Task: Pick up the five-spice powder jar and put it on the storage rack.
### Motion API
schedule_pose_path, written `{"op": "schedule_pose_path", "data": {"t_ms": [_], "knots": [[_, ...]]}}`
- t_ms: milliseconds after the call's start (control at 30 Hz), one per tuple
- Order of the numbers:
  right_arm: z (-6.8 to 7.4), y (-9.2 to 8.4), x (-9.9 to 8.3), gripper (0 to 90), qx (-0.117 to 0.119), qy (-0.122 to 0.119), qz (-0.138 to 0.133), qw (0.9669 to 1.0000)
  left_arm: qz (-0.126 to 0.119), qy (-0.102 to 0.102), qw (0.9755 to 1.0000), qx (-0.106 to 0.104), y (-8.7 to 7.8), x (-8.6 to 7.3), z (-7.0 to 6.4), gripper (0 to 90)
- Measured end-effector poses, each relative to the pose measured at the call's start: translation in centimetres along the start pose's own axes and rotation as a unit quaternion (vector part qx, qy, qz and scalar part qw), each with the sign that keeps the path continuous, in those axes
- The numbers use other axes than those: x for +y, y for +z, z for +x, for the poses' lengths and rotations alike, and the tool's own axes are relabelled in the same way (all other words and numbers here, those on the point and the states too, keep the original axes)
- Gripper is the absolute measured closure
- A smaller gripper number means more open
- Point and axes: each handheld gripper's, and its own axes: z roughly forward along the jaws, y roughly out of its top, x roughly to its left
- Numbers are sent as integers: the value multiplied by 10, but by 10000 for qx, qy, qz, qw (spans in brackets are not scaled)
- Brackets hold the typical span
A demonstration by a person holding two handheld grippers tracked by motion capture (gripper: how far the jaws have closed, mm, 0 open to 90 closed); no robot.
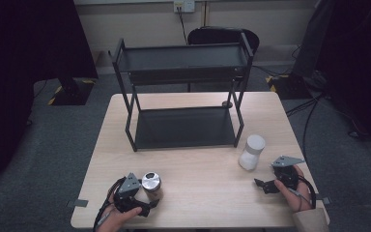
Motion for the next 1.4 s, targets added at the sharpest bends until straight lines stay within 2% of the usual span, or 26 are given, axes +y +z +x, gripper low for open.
{"op": "schedule_pose_path", "data": {"t_ms": [300, 467, 767, 933, 1100, 1167, 1400], "knots": [[0, 0, 0, 0, 0, -1, 0, 10000, -122, -163, 9998, 36, 5, 0, -2, 13], [0, 0, 0, 0, -1, 0, 1, 10000, -217, -197, 9996, 57, 8, -2, -4, 52], [0, 0, 0, 0, -1, -1, 0, 10000, -219, -45, 9997, 60, 16, 3, -9, 154], [0, 0, 0, 0, -1, -1, -1, 10000, -207, -31, 9998, 48, 20, 3, -11, 205], [0, 0, 0, 0, -2, -1, -1, 10000, -224, 31, 9996, 159, 21, 3, -16, 279], [0, 0, 0, 0, -2, 3, 1, 10000, -219, 100, 9995, 199, 21, 3, -18, 286], [0, 0, 0, 0, -4, 4, 0, 10000, -200, 133, 9994, 248, 21, 4, -21, 294]]}}
